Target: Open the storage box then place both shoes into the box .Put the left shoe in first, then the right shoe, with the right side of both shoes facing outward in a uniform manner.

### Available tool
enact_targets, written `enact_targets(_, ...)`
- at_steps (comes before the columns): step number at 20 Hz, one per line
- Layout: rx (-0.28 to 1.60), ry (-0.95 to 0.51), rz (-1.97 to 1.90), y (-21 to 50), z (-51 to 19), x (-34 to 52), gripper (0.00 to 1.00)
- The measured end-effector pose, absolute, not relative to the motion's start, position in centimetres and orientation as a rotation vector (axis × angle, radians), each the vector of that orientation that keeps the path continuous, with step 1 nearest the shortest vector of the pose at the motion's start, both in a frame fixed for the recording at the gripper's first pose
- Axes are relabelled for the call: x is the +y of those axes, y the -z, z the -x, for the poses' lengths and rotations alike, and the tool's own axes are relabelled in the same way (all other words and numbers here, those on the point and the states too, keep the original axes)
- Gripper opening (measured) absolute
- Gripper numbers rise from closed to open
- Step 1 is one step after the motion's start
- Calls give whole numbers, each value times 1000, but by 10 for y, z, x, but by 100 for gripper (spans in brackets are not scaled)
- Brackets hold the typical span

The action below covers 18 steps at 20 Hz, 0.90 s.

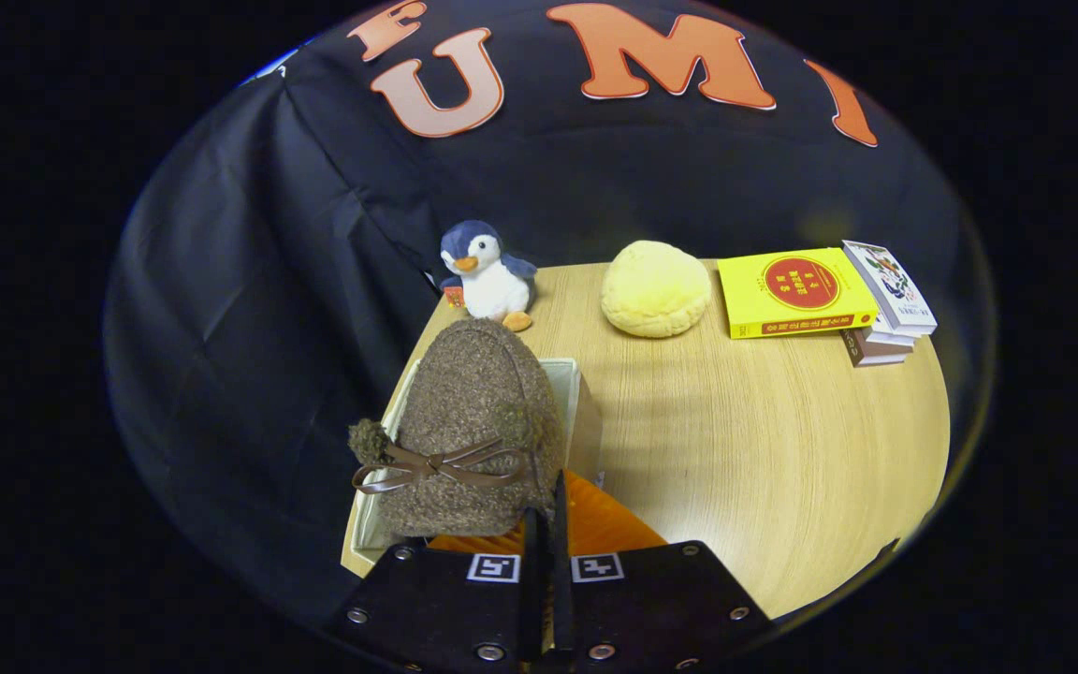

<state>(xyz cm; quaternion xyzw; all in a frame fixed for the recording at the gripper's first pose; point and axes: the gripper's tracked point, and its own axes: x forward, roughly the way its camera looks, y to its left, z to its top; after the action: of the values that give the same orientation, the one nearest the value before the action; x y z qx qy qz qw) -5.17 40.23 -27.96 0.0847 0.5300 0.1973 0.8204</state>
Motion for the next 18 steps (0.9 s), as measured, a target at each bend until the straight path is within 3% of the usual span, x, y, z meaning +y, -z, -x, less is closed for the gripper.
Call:
enact_targets(7,1180,-444,-200,293,71,433,16)
enact_targets(12,1094,-457,-272,263,55,430,21)
enact_targets(18,934,-477,-267,210,39,396,37)
